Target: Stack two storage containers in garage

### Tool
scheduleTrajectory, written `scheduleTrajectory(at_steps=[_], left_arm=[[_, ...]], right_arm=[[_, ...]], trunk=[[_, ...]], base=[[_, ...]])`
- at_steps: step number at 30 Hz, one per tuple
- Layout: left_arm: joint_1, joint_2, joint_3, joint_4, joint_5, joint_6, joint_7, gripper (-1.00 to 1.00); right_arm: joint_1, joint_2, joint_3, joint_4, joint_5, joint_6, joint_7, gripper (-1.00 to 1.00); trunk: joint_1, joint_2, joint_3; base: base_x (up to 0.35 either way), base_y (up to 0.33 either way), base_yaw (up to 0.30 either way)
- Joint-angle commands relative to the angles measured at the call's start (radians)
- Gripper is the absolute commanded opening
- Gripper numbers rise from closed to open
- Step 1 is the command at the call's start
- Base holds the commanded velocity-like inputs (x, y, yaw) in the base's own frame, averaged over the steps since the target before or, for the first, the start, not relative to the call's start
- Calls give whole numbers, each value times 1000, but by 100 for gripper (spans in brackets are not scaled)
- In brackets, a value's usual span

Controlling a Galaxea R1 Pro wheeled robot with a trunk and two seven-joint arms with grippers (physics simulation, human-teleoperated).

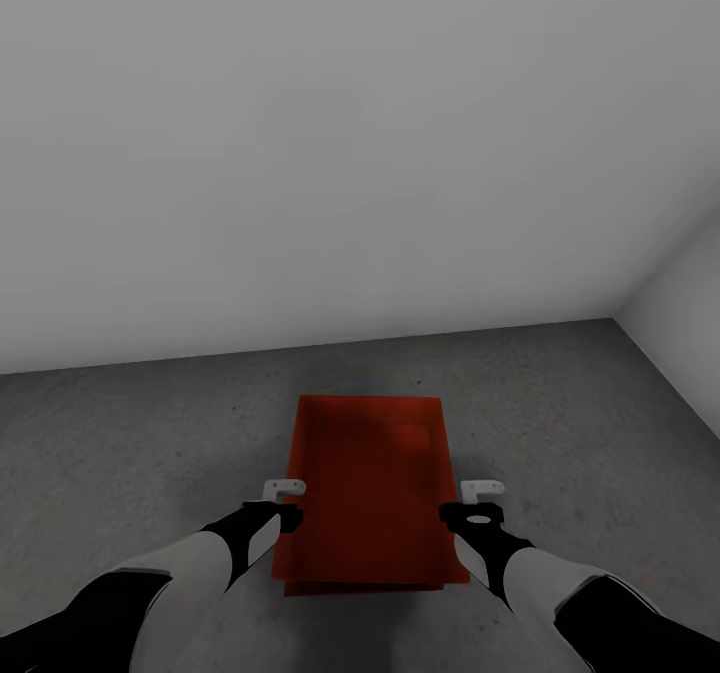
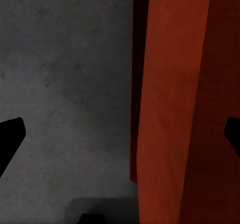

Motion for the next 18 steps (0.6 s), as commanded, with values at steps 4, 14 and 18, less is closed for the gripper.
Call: scheduleTrajectory(at_steps=[4, 14, 18], left_arm=[[0, 0, -1, -2, 7, 4, 4, 100], [0, 0, -1, -2, 8, 4, 5, 100], [0, 0, -1, -2, 9, 4, 7, 100]], right_arm=[[0, 0, 8, 1, -11, -4, -2, 100], [0, 0, 7, 1, -11, -4, -2, 100], [0, 0, 7, 1, -11, -4, -2, 100]], trunk=[[0, 0, -1], [-8, 14, 6], [-23, 42, 18]], base=[[0, 0, 0], [0, 0, 0], [0, 0, 0]])
